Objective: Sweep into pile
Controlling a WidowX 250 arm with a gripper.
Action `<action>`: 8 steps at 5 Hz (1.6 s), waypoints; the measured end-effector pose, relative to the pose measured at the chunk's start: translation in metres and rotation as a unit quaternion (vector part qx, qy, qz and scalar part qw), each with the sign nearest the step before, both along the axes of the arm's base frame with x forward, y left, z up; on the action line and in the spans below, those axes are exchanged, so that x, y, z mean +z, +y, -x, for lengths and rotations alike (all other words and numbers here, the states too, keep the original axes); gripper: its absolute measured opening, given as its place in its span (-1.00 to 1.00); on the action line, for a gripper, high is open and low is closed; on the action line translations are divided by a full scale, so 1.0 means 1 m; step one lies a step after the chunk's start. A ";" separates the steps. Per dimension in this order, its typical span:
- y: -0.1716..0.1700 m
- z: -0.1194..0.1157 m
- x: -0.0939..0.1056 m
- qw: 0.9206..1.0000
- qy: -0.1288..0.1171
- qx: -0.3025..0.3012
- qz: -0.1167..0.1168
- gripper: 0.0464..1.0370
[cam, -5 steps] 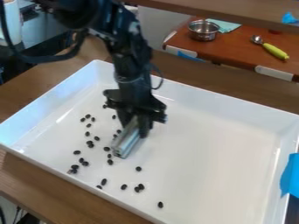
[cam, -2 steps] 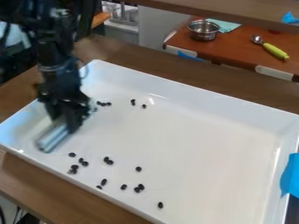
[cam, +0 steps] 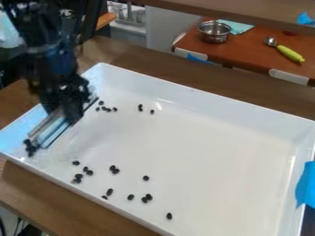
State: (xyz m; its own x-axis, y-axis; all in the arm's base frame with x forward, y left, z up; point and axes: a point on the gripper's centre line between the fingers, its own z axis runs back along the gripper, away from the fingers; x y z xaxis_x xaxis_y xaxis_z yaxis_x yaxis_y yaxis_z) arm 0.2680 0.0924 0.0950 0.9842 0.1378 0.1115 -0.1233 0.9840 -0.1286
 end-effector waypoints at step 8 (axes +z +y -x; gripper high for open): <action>-0.200 -0.006 -0.041 0.999 -0.045 0.012 0.020 -0.33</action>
